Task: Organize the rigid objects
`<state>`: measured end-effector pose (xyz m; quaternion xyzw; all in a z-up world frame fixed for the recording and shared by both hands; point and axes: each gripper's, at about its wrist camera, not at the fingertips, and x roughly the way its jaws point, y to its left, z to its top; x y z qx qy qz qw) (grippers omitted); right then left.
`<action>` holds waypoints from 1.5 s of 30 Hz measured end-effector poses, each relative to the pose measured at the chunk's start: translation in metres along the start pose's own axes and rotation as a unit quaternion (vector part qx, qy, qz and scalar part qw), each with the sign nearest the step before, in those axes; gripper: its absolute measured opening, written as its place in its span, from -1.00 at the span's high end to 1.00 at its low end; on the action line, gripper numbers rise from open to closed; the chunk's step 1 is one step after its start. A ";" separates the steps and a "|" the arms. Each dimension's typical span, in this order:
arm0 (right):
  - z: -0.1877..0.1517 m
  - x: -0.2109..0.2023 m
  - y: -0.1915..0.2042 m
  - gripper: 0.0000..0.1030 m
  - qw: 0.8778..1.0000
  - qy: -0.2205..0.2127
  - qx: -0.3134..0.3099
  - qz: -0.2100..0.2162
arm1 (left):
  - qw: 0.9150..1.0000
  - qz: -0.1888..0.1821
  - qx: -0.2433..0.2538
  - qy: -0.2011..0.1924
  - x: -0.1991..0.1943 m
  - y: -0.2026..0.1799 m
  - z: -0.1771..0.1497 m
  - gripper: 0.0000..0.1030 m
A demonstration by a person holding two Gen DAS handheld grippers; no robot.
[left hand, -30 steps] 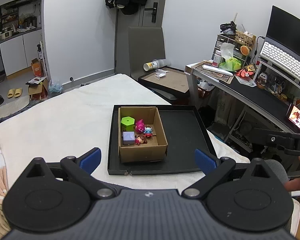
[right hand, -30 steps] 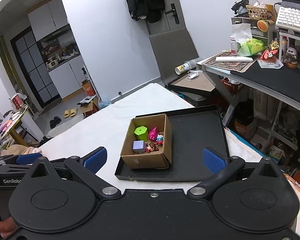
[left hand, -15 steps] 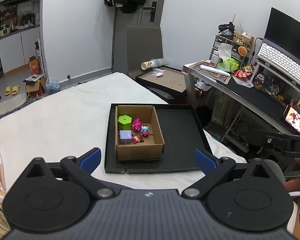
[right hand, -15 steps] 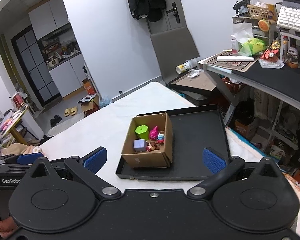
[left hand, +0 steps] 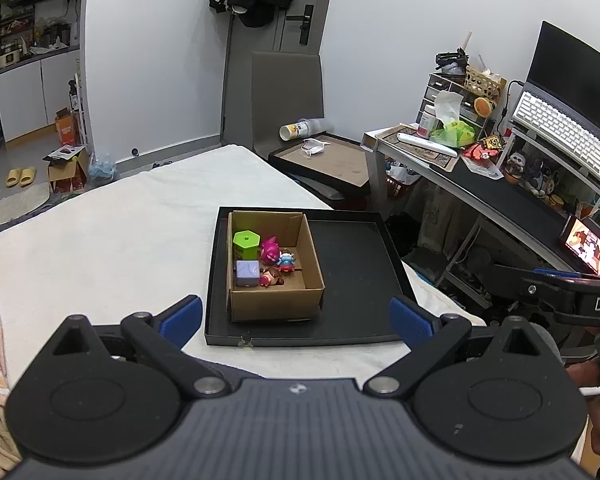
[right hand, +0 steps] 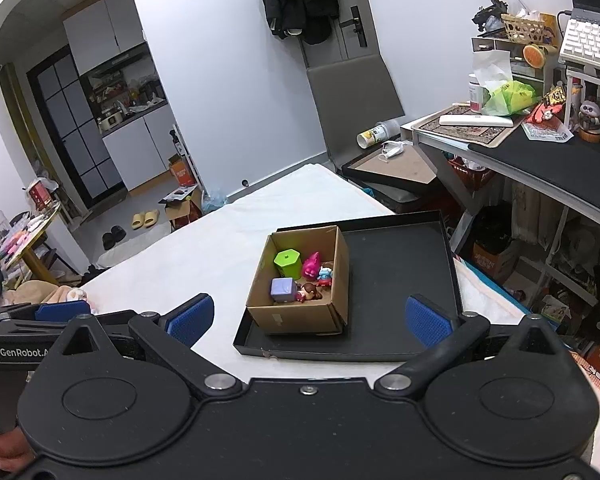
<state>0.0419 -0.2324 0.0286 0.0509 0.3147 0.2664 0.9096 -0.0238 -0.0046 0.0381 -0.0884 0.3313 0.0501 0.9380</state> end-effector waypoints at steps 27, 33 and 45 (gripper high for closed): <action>0.001 0.000 0.000 -1.00 1.000 -0.001 -0.003 -0.013 | 1.000 0.000 0.004 0.001 0.001 0.001 -0.003 -0.92; 0.000 0.000 0.000 -1.00 1.000 0.000 -0.003 -0.014 | 1.000 0.000 0.007 0.005 0.004 0.000 -0.005 -0.92; -0.002 0.010 -0.001 -1.00 1.000 0.011 -0.001 -0.022 | 1.000 0.004 0.006 0.004 0.008 0.002 -0.003 -0.92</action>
